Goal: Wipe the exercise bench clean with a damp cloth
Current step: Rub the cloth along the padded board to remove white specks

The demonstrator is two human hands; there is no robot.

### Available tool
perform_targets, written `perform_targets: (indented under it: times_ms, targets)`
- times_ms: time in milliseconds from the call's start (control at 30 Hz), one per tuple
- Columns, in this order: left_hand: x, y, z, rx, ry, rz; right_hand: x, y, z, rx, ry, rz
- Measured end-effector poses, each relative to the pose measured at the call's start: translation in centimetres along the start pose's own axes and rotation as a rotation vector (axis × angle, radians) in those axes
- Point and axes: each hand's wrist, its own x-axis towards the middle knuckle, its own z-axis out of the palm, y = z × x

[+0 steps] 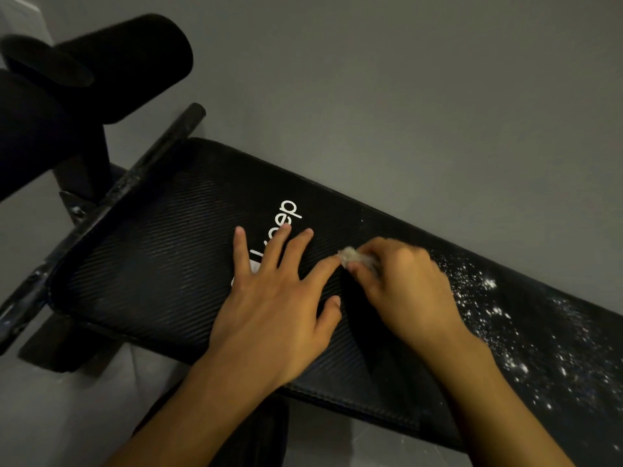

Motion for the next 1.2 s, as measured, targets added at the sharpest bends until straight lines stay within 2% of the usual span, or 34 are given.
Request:
perform_targets:
  times_ms: [133, 367, 500, 667, 900, 1000, 1200]
  targets:
    - [0.1, -0.1, 0.0, 0.003, -0.014, 0.001, 3.8, -0.4, 0.4, -0.024, 0.082, 0.076]
    - [0.1, -0.2, -0.2, -0.027, -0.015, -0.008, 1.4, -0.5, 0.3, -0.022, 0.045, -0.016]
    - [0.1, -0.3, -0.2, -0.035, -0.019, -0.002, 6.5, 0.6, 0.5, -0.05, 0.091, 0.072]
    - [0.3, -0.4, -0.4, -0.055, -0.013, -0.006, 9.2, 1.1, 0.4, -0.047, 0.024, 0.152]
    - [0.3, -0.8, -0.3, -0.095, 0.011, -0.006, -2.7, -0.4, -0.5, -0.008, -0.067, -0.017]
    - [0.3, -0.8, -0.4, -0.097, -0.004, -0.01, -8.2, -1.1, -0.4, 0.038, -0.139, -0.026]
    - [0.1, -0.6, -0.4, -0.13, 0.024, -0.002, -14.4, -0.7, -0.2, 0.059, 0.005, -0.087]
